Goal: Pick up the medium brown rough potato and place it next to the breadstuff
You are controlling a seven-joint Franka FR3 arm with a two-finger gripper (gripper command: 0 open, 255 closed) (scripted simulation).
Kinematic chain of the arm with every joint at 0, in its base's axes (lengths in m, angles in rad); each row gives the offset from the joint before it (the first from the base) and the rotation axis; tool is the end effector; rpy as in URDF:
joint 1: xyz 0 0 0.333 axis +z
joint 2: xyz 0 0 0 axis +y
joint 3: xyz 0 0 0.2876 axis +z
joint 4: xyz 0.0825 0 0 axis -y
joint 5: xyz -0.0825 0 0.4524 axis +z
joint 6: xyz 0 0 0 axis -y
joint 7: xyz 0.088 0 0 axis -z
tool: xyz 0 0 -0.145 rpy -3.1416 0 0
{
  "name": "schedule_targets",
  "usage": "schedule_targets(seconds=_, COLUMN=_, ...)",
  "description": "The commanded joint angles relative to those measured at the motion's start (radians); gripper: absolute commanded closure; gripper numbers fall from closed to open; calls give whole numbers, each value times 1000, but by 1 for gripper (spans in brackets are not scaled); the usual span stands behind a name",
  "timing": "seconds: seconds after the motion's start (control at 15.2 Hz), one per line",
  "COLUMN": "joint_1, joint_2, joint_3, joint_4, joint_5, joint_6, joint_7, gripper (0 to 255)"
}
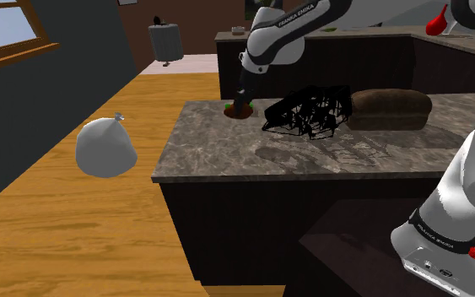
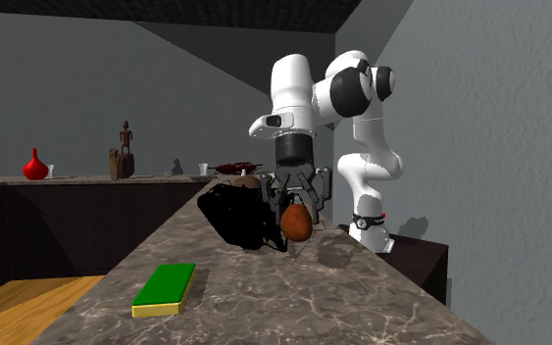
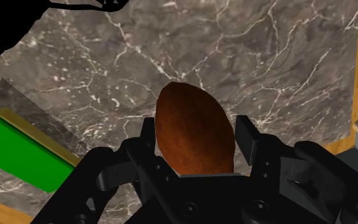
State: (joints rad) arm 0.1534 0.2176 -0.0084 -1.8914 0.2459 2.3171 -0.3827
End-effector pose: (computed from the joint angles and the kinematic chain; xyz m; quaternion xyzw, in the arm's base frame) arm 0.6813 0.1111 0.3124 -0.9721 -0.1867 -0.1140 0.0844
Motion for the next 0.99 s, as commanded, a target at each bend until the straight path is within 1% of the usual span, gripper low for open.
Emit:
schedule_targets(seconds=0.0, joint_1=1, joint_2=-9, joint_3=-1, joint_4=15, joint_5=-5, joint_6=-23, joint_7=8, gripper=255)
schedule_targets(seconds=0.92, joint_1=0, joint_2=-59, joint_3=-7, joint_4=137, joint_5=-32, joint_6=-193, joint_7=48, gripper=255)
